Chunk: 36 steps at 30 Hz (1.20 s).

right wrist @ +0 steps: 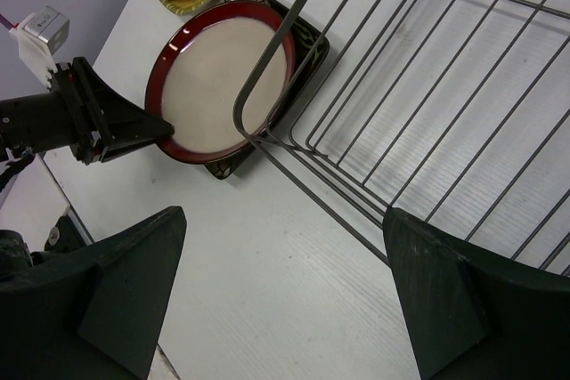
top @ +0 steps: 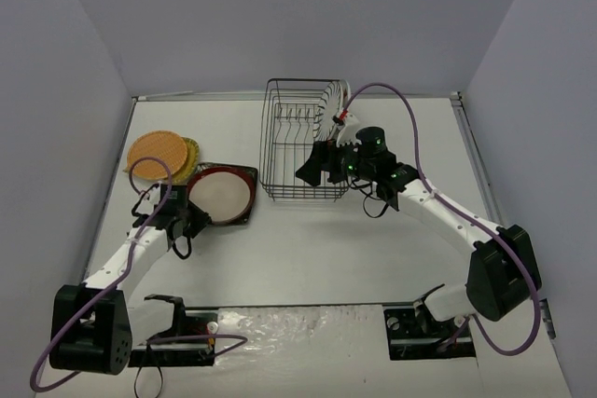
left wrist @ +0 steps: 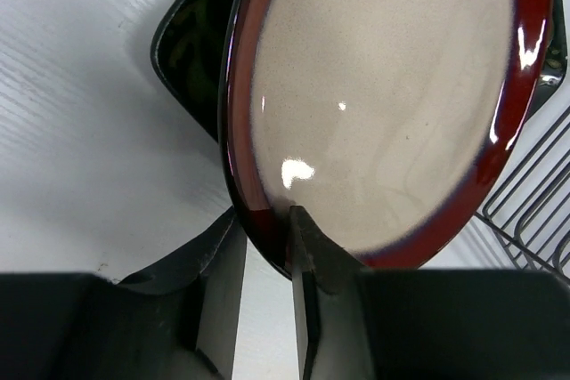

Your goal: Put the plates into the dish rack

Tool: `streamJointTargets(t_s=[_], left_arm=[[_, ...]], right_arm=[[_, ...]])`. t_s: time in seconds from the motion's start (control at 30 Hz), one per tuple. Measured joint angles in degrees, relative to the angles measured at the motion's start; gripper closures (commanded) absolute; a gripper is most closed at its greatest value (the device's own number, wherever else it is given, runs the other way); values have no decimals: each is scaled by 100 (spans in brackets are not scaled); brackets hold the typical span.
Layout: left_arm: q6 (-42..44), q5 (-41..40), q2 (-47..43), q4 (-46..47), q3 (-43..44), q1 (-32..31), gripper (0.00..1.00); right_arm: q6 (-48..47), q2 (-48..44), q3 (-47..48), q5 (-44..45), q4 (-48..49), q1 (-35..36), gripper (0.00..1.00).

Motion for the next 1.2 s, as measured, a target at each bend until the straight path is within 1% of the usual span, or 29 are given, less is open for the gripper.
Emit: streamJointTargets(t_s=[0.13, 0.23, 0.43, 0.53, 0.87, 1.07, 1.2], left_arm=[[-92, -107, -297, -199, -11, 49, 96], [-70, -215, -648, -565, 20, 48, 99], [130, -479, -1125, -1286, 474, 50, 100], [322, -623, -1244, -1492, 751, 48, 100], [705, -752, -1430, -1934, 1084, 145, 100], [820, -820, -1434, -2024, 1447, 172, 100], [845, -858, -1434, -2053, 1792, 172, 100]], right_arm=[[2, -27, -2, -11, 2, 0, 11], [15, -27, -2, -33, 2, 4, 11], [116, -3, 46, -157, -3, 111, 11], [176, 133, 274, -224, -10, 285, 11], [496, 1164, 1259, -463, 183, 903, 11], [781, 1930, 1811, -626, 274, 1051, 11], [980, 2273, 2079, -685, 349, 1067, 11]])
